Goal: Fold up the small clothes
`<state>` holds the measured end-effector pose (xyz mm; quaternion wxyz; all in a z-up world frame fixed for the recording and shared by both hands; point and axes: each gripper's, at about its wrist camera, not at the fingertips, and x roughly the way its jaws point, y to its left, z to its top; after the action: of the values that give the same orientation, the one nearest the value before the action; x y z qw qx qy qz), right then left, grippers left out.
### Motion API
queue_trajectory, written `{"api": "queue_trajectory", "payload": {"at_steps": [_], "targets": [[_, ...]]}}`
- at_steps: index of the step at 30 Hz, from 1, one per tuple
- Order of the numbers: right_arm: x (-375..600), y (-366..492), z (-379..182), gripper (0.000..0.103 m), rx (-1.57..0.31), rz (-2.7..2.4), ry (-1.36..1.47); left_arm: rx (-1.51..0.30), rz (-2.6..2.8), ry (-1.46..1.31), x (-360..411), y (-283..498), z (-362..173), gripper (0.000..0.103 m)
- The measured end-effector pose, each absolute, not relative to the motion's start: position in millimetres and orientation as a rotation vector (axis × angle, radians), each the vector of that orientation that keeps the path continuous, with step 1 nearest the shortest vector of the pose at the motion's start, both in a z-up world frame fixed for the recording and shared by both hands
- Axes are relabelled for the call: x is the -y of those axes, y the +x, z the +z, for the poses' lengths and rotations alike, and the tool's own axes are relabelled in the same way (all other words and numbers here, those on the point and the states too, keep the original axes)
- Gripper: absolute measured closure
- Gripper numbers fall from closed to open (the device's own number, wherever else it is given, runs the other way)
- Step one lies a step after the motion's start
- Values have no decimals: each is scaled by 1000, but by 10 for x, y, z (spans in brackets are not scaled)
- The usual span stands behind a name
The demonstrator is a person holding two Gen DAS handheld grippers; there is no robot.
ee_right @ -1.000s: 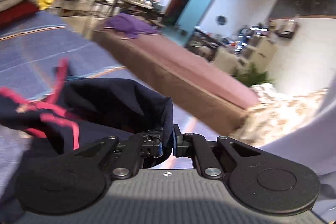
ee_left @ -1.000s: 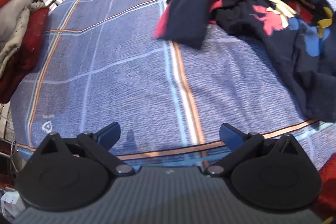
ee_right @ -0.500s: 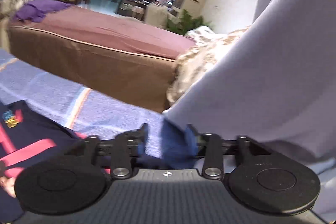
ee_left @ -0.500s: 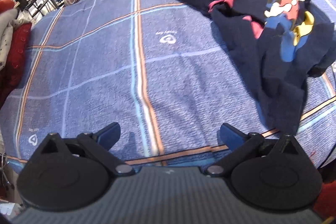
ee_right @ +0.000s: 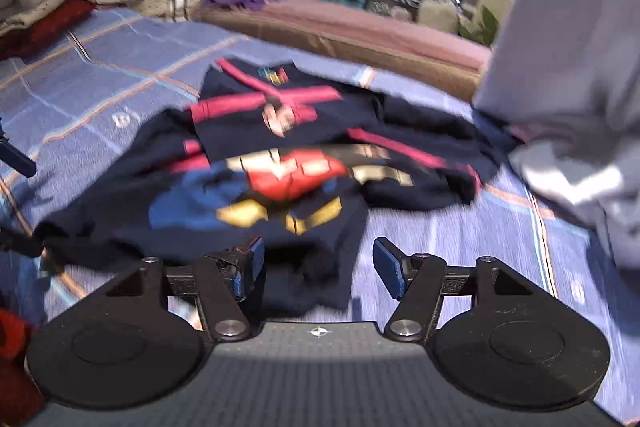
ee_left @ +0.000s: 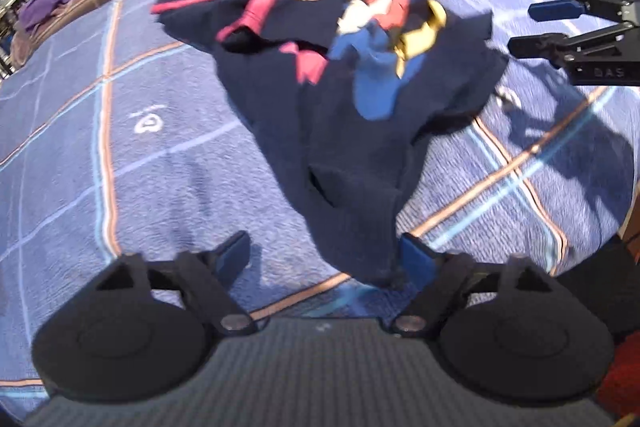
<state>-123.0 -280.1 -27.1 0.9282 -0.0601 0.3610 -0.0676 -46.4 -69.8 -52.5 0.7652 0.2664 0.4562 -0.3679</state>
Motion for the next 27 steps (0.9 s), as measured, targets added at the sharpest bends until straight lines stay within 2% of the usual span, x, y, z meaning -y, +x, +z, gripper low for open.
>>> {"api": "queue_trajectory", "payload": {"at_steps": [4, 7, 9, 13, 15, 18, 19, 20, 23, 27], "targets": [[2838, -1286, -407, 6, -765, -119, -94, -1013, -801, 622, 830, -494, -656, 41], [2803, -1259, -559, 6, -788, -128, -136, -988, -803, 651, 898, -512, -657, 49], [2821, -1191, -664, 9, -800, -127, -140, -986, -808, 650, 938, -501, -659, 65], [2868, -987, -803, 28, -792, -166, -134, -1027, -790, 581, 953, -372, -691, 79], [2896, -907, -810, 32, -771, -200, -114, -1043, -782, 548, 923, -319, -667, 87], [2921, -821, -862, 42, -764, -202, -82, -1072, -780, 492, 866, -253, -644, 93], [2920, -815, -859, 55, -759, -202, -69, -1077, -781, 474, 848, -230, -632, 94], [2906, -815, -842, 82, -756, -203, -59, -1082, -781, 455, 826, -208, -619, 96], [2852, -844, -759, 86, -762, -221, -41, -1081, -777, 401, 746, -159, -548, 97], [2840, -1058, -484, 87, -716, -226, 32, -1028, -743, 362, 594, -74, -353, 97]]}}
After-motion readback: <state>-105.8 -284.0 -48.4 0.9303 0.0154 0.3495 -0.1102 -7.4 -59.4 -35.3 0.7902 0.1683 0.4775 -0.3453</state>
